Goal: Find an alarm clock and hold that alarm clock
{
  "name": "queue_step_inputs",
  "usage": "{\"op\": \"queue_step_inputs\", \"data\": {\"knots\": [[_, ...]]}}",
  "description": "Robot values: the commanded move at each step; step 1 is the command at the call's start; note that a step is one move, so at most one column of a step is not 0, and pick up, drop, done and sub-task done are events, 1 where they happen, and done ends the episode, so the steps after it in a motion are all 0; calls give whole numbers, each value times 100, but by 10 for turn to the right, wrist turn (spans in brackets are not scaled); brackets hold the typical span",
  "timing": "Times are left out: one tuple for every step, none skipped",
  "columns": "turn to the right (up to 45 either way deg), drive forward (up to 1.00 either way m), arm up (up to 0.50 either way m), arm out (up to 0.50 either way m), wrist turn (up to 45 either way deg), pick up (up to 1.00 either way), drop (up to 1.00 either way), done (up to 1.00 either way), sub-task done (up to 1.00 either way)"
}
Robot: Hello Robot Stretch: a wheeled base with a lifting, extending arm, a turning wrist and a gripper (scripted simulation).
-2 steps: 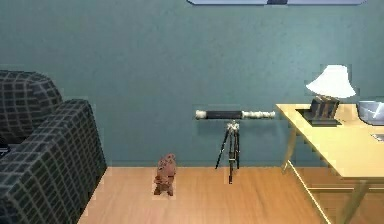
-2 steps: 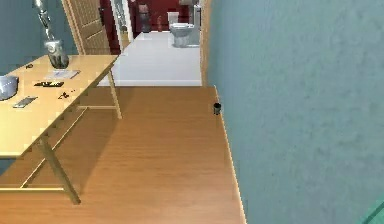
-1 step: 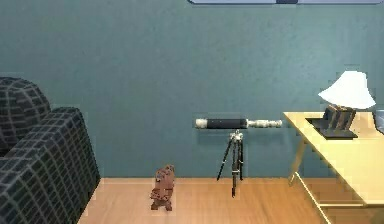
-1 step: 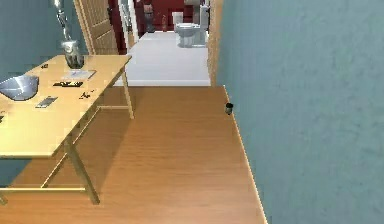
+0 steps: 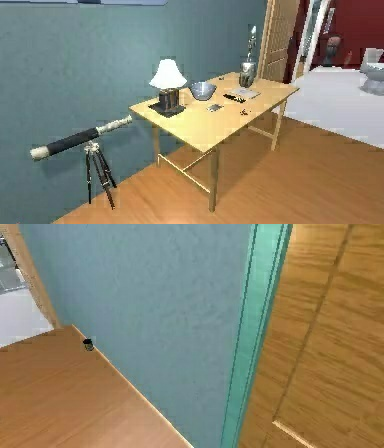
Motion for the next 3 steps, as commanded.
{"op": "queue_step_inputs", "data": {"knots": [[390,0,0,0,0,0,0,0,0],[0,100,0,0,0,0,0,0,0],[30,0,0,0,0,0,0,0,0]]}}
